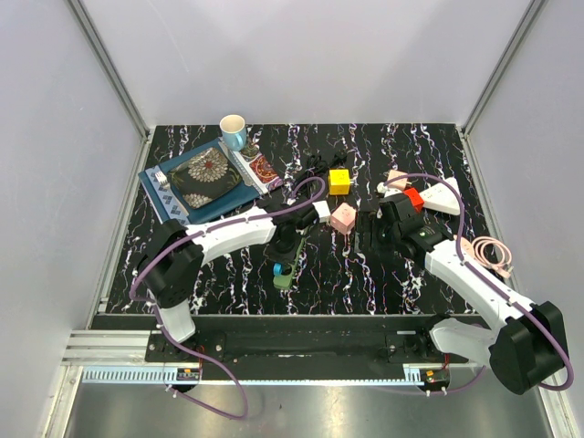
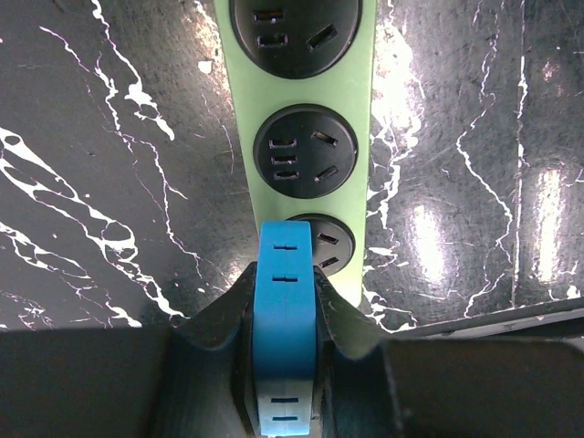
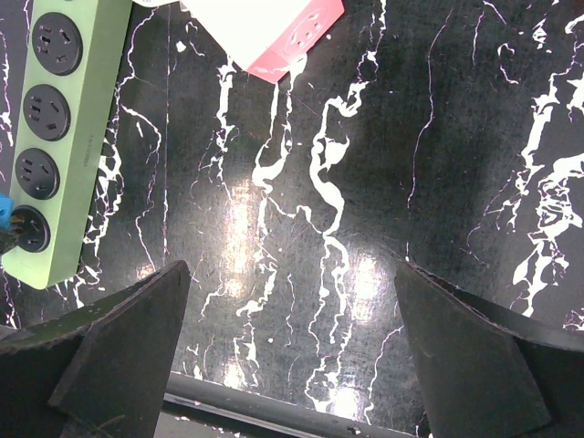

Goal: Insert the plug

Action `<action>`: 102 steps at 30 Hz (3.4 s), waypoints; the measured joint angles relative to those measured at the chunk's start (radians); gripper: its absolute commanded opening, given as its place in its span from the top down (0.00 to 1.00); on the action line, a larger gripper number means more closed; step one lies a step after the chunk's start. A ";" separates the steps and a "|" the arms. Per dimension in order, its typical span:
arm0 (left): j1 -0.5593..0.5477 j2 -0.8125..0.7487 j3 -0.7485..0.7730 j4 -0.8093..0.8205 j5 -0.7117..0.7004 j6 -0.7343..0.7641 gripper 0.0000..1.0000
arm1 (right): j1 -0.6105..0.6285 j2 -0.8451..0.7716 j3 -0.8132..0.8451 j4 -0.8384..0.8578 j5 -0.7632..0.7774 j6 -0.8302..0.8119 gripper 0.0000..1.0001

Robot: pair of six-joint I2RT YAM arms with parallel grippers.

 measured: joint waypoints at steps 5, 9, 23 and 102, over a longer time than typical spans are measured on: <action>-0.003 -0.008 -0.042 0.054 -0.004 -0.016 1.00 | 0.000 0.000 0.000 0.000 -0.015 -0.003 0.00; -0.005 -0.026 -0.066 0.080 -0.004 -0.025 1.00 | 0.000 0.001 0.000 0.002 -0.019 -0.004 0.00; -0.004 -0.045 -0.082 0.090 -0.021 -0.060 0.51 | 0.000 0.004 0.000 0.008 -0.026 -0.006 0.00; 0.467 -0.753 -0.371 0.330 0.034 0.092 0.01 | 0.052 0.631 0.547 0.040 0.015 -0.046 0.04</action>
